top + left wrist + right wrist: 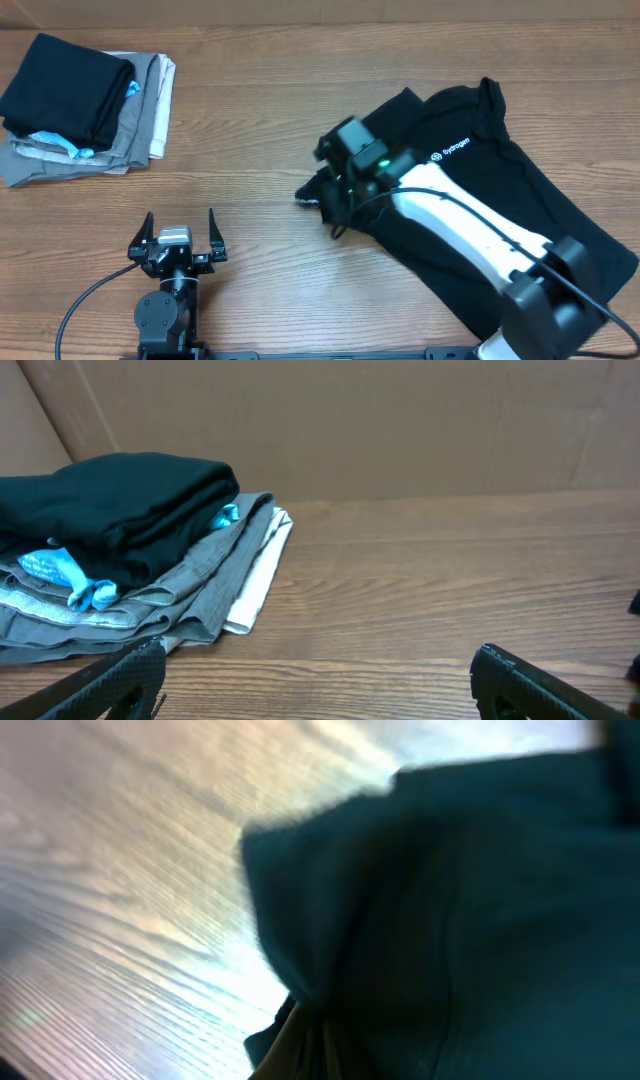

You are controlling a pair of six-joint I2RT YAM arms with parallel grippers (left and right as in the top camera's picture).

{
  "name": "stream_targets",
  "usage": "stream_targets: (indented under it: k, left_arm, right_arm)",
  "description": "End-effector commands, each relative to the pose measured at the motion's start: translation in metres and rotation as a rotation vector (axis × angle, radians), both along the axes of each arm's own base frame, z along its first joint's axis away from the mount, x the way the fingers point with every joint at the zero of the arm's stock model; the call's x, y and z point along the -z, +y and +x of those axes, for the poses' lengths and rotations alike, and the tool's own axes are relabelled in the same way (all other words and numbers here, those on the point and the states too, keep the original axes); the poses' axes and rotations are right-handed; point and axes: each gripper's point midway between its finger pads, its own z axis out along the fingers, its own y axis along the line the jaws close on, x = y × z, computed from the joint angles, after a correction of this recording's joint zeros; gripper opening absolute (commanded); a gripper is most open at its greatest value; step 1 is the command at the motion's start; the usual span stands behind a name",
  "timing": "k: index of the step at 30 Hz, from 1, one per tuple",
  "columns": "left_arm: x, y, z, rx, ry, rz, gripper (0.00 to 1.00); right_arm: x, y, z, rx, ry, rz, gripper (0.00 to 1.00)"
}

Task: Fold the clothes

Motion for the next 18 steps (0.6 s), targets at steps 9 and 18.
stream_targets:
  k: [9, 18]
  left_arm:
    - [0.000, 0.004, 0.000, -0.017, -0.003, 0.016, 1.00]
    - [0.000, 0.004, 0.000, -0.017, -0.002, 0.016, 1.00]
  right_arm:
    - [0.031, -0.051, 0.030, 0.178, 0.071, 0.145, 0.04]
    - [0.047, -0.061, 0.041, 0.210, 0.032, 0.190, 0.44]
